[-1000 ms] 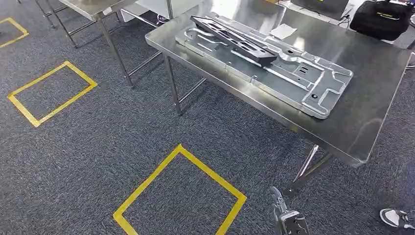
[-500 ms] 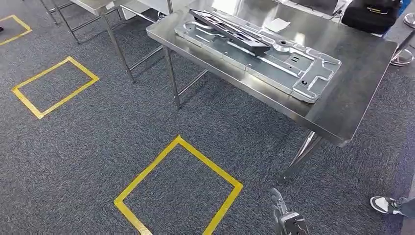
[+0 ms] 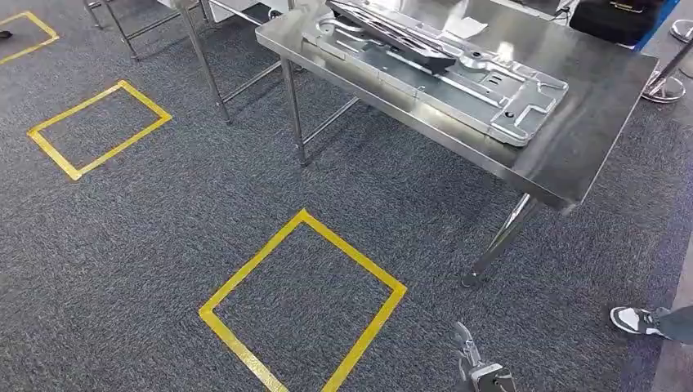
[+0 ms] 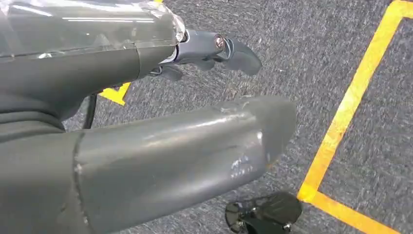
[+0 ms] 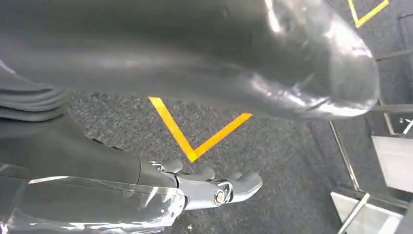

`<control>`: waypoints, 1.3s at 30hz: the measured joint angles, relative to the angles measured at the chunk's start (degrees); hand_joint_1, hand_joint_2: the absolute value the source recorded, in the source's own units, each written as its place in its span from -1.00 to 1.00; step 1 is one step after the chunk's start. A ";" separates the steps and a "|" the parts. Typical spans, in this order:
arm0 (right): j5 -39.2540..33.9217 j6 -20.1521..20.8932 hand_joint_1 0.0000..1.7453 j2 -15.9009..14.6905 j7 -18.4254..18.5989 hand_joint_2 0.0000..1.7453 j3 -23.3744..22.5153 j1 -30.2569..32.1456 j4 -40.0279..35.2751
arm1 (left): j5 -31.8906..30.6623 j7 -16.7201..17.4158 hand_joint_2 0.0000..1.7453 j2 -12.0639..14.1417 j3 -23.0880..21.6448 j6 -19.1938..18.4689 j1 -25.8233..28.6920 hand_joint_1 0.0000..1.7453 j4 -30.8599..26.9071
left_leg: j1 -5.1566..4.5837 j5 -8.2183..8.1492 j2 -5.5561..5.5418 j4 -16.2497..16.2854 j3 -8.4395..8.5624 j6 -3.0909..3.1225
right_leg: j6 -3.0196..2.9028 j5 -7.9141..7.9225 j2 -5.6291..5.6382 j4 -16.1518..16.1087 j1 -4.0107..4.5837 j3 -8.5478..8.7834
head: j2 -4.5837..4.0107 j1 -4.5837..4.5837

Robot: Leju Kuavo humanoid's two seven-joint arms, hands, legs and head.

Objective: Take the parts from the cabinet and place them on the table.

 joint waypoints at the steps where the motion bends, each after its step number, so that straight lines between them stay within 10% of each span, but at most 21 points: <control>1: 0.00 0.00 -1.00 0.00 -0.02 -1.00 0.00 0.05 -0.02 | 0.00 0.00 -1.00 0.00 0.00 0.02 -0.01 -1.00 0.00 | 0.19 0.63 0.05 -0.20 -0.18 -0.37 | -0.29 0.35 0.01 -0.01 0.16 -0.32 | 0.00 0.22; 3: 0.00 -0.02 -1.00 0.00 0.00 -1.00 -0.02 0.08 -0.04 | 0.02 0.00 -1.00 0.18 0.02 0.11 0.00 -1.00 0.00 | 0.27 0.32 -0.34 0.04 -0.82 -1.11 | -1.11 2.12 -0.42 -1.13 -0.64 -1.01 | 0.00 0.57; 6: -0.04 -0.37 -1.00 0.00 0.07 -1.00 -0.02 0.60 -0.20 | 0.11 0.18 -1.00 0.17 0.00 0.48 0.11 -1.00 0.02 | 0.75 -9.08 -0.64 9.43 -3.68 -2.16 | -1.71 3.96 -0.36 -1.12 -0.63 -3.19 | 0.00 0.48; 8: -0.33 -0.66 -1.00 0.00 0.07 -1.00 -0.02 1.18 -0.33 | 0.77 0.79 -1.00 0.17 -0.35 1.14 0.14 -1.00 0.02 | 1.45 -11.64 -0.63 17.28 -4.99 -2.89 | -1.42 4.62 -0.51 -0.58 -0.73 -4.75 | 0.00 0.55; 10: -0.77 -0.92 -1.00 -0.02 0.18 -1.00 -0.02 1.49 -0.35 | 1.71 1.82 -1.00 0.17 -1.01 1.82 0.31 -1.00 0.02 | 2.26 -8.27 -0.62 15.07 -2.01 -3.60 | -0.84 4.98 -0.50 0.08 -1.11 -5.94 | 0.00 0.55; 12: -1.24 -1.01 -1.00 0.00 0.31 -1.00 -0.02 1.87 -0.55 | 2.51 3.12 -1.00 0.17 -1.49 2.21 0.45 -1.00 0.02 | 3.16 -4.76 -0.61 4.47 5.14 -4.51 | -0.13 5.21 -0.44 0.67 -1.71 -6.50 | 0.00 0.55; 13: -1.73 -1.03 -1.00 -0.07 0.31 -1.00 -0.04 2.07 -0.83 | 2.87 3.59 -1.00 0.00 -1.75 2.21 0.44 -1.00 0.13 | 3.40 -5.99 -0.82 -0.19 7.78 -5.51 | 0.44 5.29 -0.38 0.89 -1.48 -6.87 | 0.00 0.35; 18: -3.60 -0.70 -1.00 -0.35 0.07 -1.00 -0.07 2.52 -1.40 | 5.31 5.60 -1.00 0.00 -3.21 2.32 1.16 -1.00 0.24 | 2.40 -5.80 -0.94 -1.91 7.33 -1.94 | 2.53 6.32 0.08 1.35 -1.97 -8.09 | 0.00 0.66; 22: -2.10 -0.70 -1.00 -1.60 2.93 -1.00 0.11 3.05 -1.40 | 6.29 6.58 -1.00 -0.02 -5.00 2.12 1.80 -1.00 0.24 | 1.09 -4.96 0.15 -1.85 6.13 -0.09 | 2.16 -3.26 0.08 16.91 -1.45 -14.72 | 0.00 1.48; 24: -2.08 -0.85 -1.00 -1.92 3.15 -1.00 0.22 3.29 -1.40 | 6.62 6.91 -1.00 -0.02 -5.64 2.12 2.04 -1.00 0.24 | 0.26 -4.76 0.68 -1.80 5.83 0.30 | 1.39 -3.66 0.08 20.30 -0.85 -15.67 | 0.00 1.51; 27: -2.12 -1.05 -1.00 -2.40 3.26 -1.00 0.42 3.53 -1.42 | 7.10 7.36 -1.00 -0.02 -6.60 2.14 2.26 -1.00 0.20 | -1.06 -4.94 1.47 -1.81 6.36 0.63 | -1.43 3.41 -0.32 7.35 0.92 -8.09 | 0.00 1.59; 28: -2.23 -1.18 -1.00 -2.60 3.28 -1.00 0.48 3.49 -1.49 | 7.45 7.45 -1.00 -0.07 -7.00 2.21 2.44 -1.00 0.20 | -0.98 -5.06 1.73 -1.87 6.44 0.82 | -3.37 3.96 -1.96 3.26 1.79 -6.11 | 0.00 1.55; 32: -2.62 -1.64 -1.00 -3.28 3.32 -1.00 0.61 3.79 -1.99 | 10.92 7.91 -1.00 -0.15 -8.26 0.94 2.91 -1.00 0.13 | -1.30 -5.03 3.40 -1.65 6.12 0.59 | -3.54 4.03 -1.91 1.76 2.04 -5.82 | 0.00 1.25; 34: -2.73 -1.68 -1.00 -3.30 3.30 -1.00 0.83 3.74 -2.05 | 13.39 9.02 -1.00 0.00 -8.94 0.33 3.20 -1.00 -0.24 | -1.47 -6.46 1.46 -0.38 5.53 -0.04 | -3.01 4.65 -1.25 -0.53 0.81 -5.00 | 0.00 1.10; 37: -3.21 -1.68 -1.00 -3.39 3.34 -1.00 1.35 3.57 -2.05 | 16.28 13.52 -1.00 0.00 -10.03 -0.33 3.64 -1.00 -0.33 | -0.15 -12.86 -0.63 11.80 0.35 -1.43 | -3.11 4.99 -0.33 -0.42 0.31 -5.38 | 0.00 0.96; 39: -3.52 -1.68 -1.00 -3.45 3.37 -1.00 1.73 3.40 -2.03 | 17.51 14.97 -1.00 0.00 -10.62 -0.42 4.01 -1.00 -0.33 | 0.83 -13.49 -0.62 16.55 -1.72 -2.48 | -2.83 4.86 0.59 0.23 -0.08 -5.68 | 0.00 0.96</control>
